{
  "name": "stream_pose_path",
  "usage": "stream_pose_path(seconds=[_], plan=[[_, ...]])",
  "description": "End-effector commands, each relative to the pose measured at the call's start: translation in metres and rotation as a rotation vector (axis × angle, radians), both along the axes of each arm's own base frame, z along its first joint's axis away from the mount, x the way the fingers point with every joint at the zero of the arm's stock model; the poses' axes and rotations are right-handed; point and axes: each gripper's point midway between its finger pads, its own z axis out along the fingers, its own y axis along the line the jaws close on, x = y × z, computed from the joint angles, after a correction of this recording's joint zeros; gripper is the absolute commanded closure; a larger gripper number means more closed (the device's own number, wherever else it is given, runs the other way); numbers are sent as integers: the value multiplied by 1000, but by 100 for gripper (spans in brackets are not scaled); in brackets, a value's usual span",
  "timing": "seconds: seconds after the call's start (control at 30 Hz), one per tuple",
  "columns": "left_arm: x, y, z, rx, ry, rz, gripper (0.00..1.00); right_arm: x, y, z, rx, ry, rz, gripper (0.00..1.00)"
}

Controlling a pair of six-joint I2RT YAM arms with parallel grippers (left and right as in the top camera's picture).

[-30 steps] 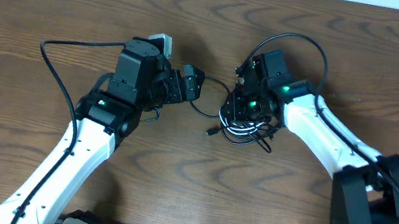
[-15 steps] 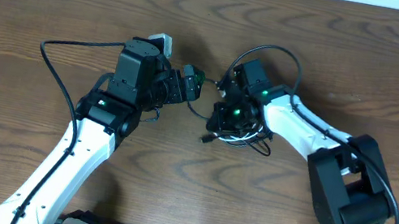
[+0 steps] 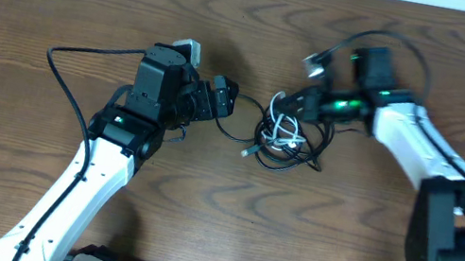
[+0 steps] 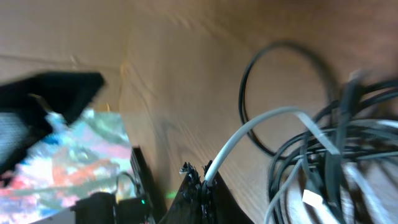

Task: Untangle cables
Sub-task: 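Lift the bundle up and right with the right gripper, dragging cables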

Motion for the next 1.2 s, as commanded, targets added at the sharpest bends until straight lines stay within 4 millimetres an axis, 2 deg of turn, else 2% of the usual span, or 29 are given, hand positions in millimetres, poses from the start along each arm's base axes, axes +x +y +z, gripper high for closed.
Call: stream_pose_path(seconds=[0.0, 0.2, 0.33, 0.43, 0.47, 0.5, 0.57, 0.67, 0.7, 0.77, 0.9, 0.97, 1.03, 1.1, 1.17], plan=[[4, -4, 10, -7, -24, -16, 3, 8, -25, 55, 90, -133, -22, 99], [4, -3, 10, -7, -23, -16, 3, 24, -73, 141, 70, -360, -170, 98], [4, -3, 10, -7, -24, -16, 3, 20, -92, 214, 61, -551, -234, 99], [4, -3, 10, -7, -23, -16, 3, 19, -105, 255, 17, -669, -306, 99], [4, -3, 10, -7, -23, -16, 3, 21, -110, 263, -15, -694, -343, 99], [4, -3, 10, -7, -24, -16, 3, 24, -117, 267, -59, -715, -390, 99], [4, -3, 10, -7, -24, -16, 3, 30, -129, 264, -148, -716, -476, 99], [4, -3, 10, -7, -23, -16, 3, 42, -161, 232, -382, -632, -652, 98], [4, -3, 10, -7, -24, -16, 3, 46, -183, 215, -518, -585, -743, 99], [4, -3, 10, -7, -23, -16, 4, 47, -205, 202, -636, -547, -818, 99], [4, -3, 10, -7, -24, -16, 3, 41, -234, 188, -788, -490, -905, 99], [4, -3, 10, -7, -24, -16, 3, 42, -246, 191, -838, -500, -955, 99], [4, -3, 10, -7, -24, -16, 3, 46, -241, 204, -790, -543, -956, 99], [4, -3, 10, -7, -23, -16, 3, 50, -224, 228, -695, -616, -904, 99], [4, -3, 10, -7, -24, -16, 3, 51, -211, 264, -606, -709, -886, 99]])
